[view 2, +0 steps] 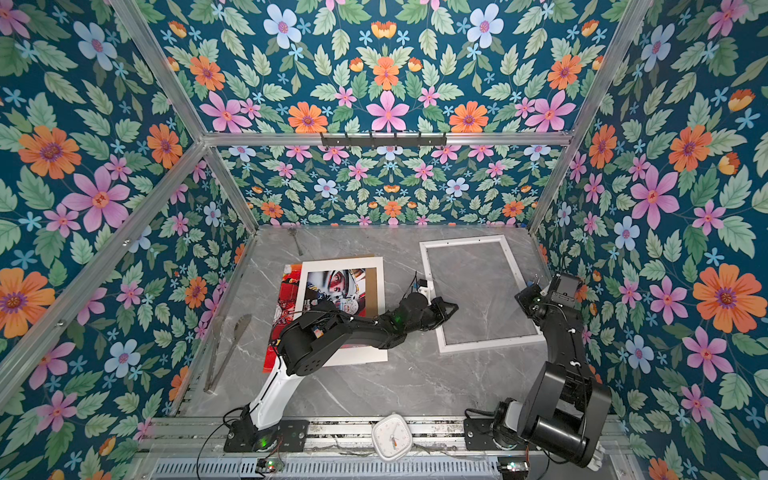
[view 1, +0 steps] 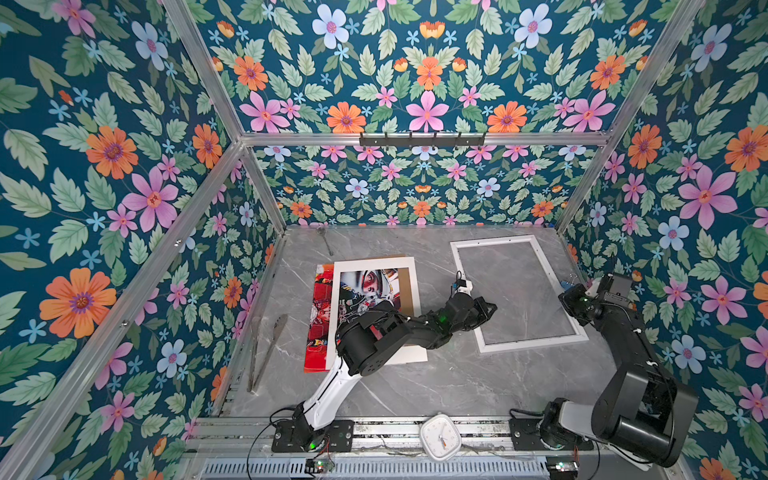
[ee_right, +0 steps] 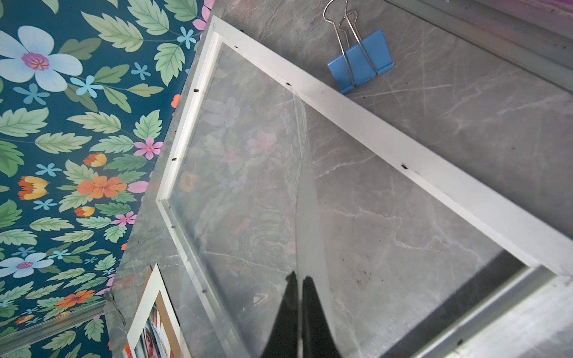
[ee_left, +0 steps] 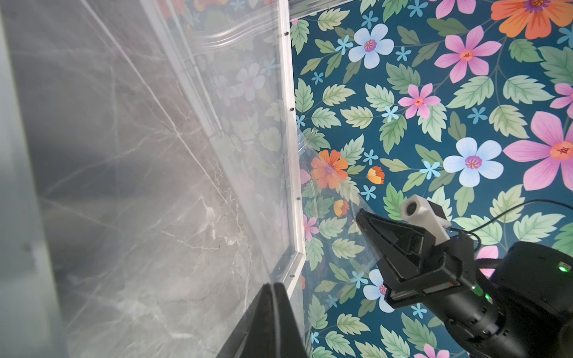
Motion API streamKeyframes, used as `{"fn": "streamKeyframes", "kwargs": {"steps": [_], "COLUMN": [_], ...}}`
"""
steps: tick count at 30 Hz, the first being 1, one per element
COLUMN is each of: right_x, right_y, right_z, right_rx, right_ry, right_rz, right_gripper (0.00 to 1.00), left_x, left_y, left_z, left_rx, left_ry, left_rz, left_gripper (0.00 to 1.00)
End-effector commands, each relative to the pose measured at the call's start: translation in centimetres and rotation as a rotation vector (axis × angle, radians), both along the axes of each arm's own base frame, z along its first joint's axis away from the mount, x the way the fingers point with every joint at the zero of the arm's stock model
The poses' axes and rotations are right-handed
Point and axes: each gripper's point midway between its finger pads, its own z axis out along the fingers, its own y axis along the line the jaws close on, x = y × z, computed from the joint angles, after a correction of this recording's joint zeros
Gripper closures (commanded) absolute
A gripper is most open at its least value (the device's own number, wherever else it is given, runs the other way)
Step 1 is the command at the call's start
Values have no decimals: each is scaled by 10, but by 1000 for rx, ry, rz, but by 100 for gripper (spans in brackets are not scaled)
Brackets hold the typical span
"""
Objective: Put the photo into the frame
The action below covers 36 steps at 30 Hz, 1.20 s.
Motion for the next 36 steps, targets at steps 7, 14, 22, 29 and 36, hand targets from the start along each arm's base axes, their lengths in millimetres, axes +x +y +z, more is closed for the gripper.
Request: {"fn": "streamKeyframes", "kwargs": {"steps": [7, 14, 22, 29, 36], "right_x": [-9, -16, -20, -24, -29], "right_y": [3, -1, -5, -11, -18], "right_z": [-11, -18, -22, -18, -11], "right_rx": [-7, -39, -62, -104, -147], "right_ry": [40, 55, 83, 85, 86], "right_rz": [16, -6, -21, -43, -75], "right_gripper": [80, 72, 54, 32, 18], "left_x": [-2, -4, -4, -5, -6], "left_y": [-4, -3, -2, -3, -3], "left_z": [1, -1, -1, -3, -3], "left_rx": [-10, -11, -12, -18, -17], "left_ry": [-18, -16, -17, -9, -8], "left_rz": [-26, -34, -32, -33, -36], "left_gripper": [100, 100, 100, 100, 100]}}
